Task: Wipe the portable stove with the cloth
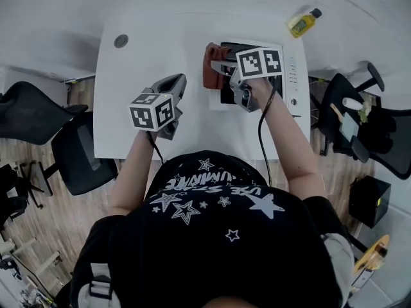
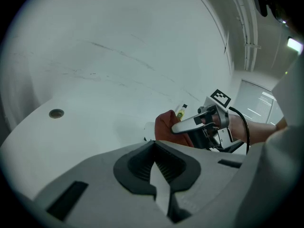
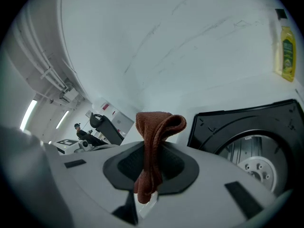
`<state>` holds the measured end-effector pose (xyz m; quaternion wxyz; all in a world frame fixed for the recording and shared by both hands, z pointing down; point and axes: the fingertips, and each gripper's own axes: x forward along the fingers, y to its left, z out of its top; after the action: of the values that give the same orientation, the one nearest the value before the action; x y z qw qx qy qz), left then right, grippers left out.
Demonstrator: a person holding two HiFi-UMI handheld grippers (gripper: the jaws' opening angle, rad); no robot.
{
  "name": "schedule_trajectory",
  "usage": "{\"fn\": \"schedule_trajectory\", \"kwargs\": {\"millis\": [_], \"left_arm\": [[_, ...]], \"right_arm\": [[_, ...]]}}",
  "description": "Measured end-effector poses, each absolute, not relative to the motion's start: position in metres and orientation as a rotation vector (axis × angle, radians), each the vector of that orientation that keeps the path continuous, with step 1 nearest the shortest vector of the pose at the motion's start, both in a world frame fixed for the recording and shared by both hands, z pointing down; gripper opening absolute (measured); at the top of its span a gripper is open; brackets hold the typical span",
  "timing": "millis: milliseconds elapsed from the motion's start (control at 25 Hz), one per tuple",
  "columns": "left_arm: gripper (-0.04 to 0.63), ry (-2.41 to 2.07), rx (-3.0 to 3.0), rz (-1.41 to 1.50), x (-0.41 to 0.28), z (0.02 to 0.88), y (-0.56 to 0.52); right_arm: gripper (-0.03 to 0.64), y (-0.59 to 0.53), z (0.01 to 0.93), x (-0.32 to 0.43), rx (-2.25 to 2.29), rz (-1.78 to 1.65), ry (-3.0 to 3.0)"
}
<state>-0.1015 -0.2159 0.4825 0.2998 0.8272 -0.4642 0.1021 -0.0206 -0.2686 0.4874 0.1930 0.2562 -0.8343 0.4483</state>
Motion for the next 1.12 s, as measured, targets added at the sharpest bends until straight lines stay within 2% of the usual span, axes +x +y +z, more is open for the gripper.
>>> {"fn": "schedule_trajectory", "kwargs": {"millis": [680, 1120], "left_arm": [[0.005, -1.215, 2.177, 0.295, -0.1, 0.494, -0.217], [0.005, -1.236, 2.166, 0.291, -0.069, 0.495, -0.217]], "right_arm": [[0.063, -0.276, 0.511, 0.016, 0.802, 1.252, -2.254], [0.063, -0.275, 0.513, 0.063, 0.812, 1.273, -2.25]]}}
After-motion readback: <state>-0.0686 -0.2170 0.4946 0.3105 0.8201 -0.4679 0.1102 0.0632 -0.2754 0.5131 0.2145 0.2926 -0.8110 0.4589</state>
